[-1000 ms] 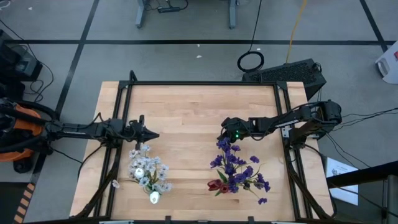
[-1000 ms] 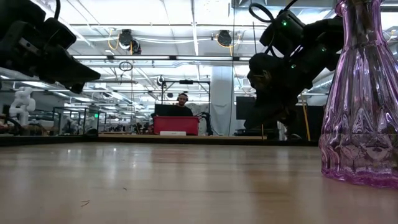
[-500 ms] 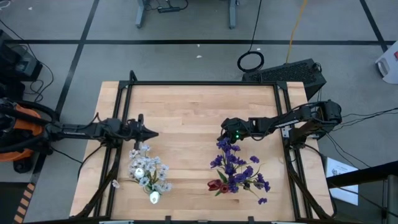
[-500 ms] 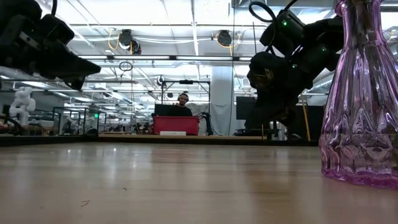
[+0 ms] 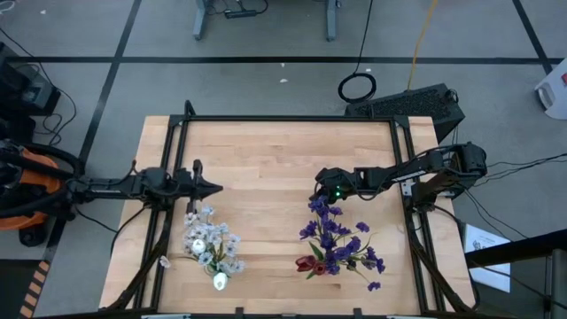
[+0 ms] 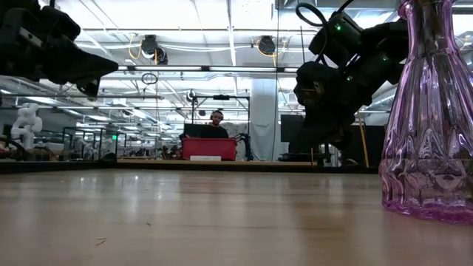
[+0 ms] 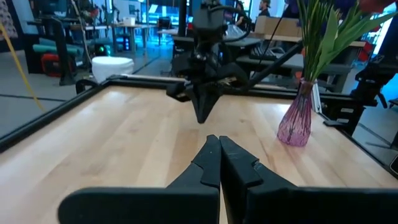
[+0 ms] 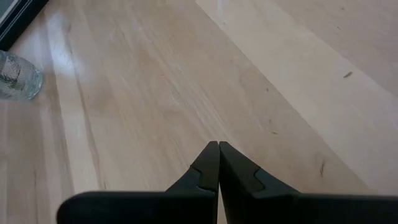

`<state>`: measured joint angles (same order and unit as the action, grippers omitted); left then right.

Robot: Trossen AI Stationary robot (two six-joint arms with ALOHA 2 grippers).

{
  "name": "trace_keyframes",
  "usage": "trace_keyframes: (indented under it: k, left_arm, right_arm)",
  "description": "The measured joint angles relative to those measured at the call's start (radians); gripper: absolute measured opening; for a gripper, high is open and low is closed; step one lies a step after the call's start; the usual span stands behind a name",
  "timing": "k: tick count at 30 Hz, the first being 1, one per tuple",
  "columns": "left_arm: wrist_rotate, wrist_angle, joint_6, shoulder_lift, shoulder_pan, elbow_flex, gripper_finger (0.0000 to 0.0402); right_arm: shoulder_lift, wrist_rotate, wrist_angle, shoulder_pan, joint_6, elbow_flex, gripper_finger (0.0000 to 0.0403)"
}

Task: Sort flowers into vase by color
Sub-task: Return to Home Position

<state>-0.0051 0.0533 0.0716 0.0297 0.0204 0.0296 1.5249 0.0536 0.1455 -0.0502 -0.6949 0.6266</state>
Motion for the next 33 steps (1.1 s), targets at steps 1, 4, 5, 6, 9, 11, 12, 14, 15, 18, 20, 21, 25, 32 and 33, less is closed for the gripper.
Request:
trace_keyframes:
  k: [1, 4, 5, 6, 9, 11, 12, 14, 15, 18, 20, 21, 25, 32, 33]
  left_arm:
    - [-0.001, 0.000, -0.006, -0.006, 0.000, 0.000, 0.0000]
    - [-0.003, 0.000, -0.007, -0.020, 0.000, 0.000, 0.0000]
    - [-0.003, 0.000, -0.004, -0.023, 0.000, 0.000, 0.0000]
    - [-0.003, 0.000, -0.002, -0.025, 0.000, 0.000, 0.0000]
    - [-0.003, 0.000, -0.002, -0.024, 0.000, 0.000, 0.0003]
    - [-0.003, 0.000, -0.002, -0.024, 0.000, 0.000, 0.0009]
    - [-0.003, 0.000, -0.002, -0.024, 0.000, 0.000, 0.0013]
    - [-0.003, 0.000, -0.002, -0.024, 0.000, 0.000, 0.0020]
    - [-0.003, 0.000, -0.002, -0.024, 0.000, 0.000, 0.0022]
    - [-0.003, 0.000, -0.002, -0.024, 0.000, 0.000, 0.0025]
    - [-0.003, 0.000, -0.002, -0.024, 0.000, 0.000, 0.0026]
    - [-0.003, 0.000, -0.002, -0.024, 0.000, 0.000, 0.0026]
    - [-0.003, 0.000, -0.001, -0.024, 0.000, 0.000, 0.0027]
    - [-0.005, -0.025, -0.001, -0.024, 0.000, -0.003, 0.0027]
    - [-0.005, -0.026, -0.001, -0.023, 0.000, -0.003, 0.0027]
  right_arm:
    - [0.000, 0.000, 0.000, 0.000, -0.002, 0.000, 0.0000]
    - [0.000, 0.014, 0.000, 0.000, -0.063, 0.000, 0.0000]
    - [0.000, 0.025, 0.001, -0.001, -0.077, 0.000, 0.0000]
    - [0.000, 0.030, 0.003, -0.001, -0.083, 0.000, 0.0000]
    - [0.000, 0.032, 0.005, -0.001, -0.064, 0.000, 0.0000]
    - [0.000, 0.032, 0.005, -0.001, -0.046, 0.000, 0.0000]
    - [0.000, 0.032, 0.005, -0.001, -0.040, 0.000, 0.0000]
    - [0.000, 0.032, 0.005, -0.001, -0.016, 0.000, 0.0000]
    - [0.000, 0.033, 0.005, -0.001, 0.003, 0.000, 0.0000]
    - [0.000, 0.033, 0.005, -0.001, 0.075, 0.000, 0.0000]
    - [-0.002, 0.033, 0.004, -0.001, 0.119, 0.000, 0.0000]
    - [-0.008, 0.033, 0.000, -0.001, 0.139, 0.000, 0.0000]
    - [-0.064, 0.034, -0.035, 0.000, 0.226, 0.000, 0.0000]
    - [-0.315, -0.014, -0.289, 0.000, 0.379, 0.000, 0.0000]
    - [-0.358, -0.034, -0.325, 0.000, 0.400, 0.000, 0.0000]
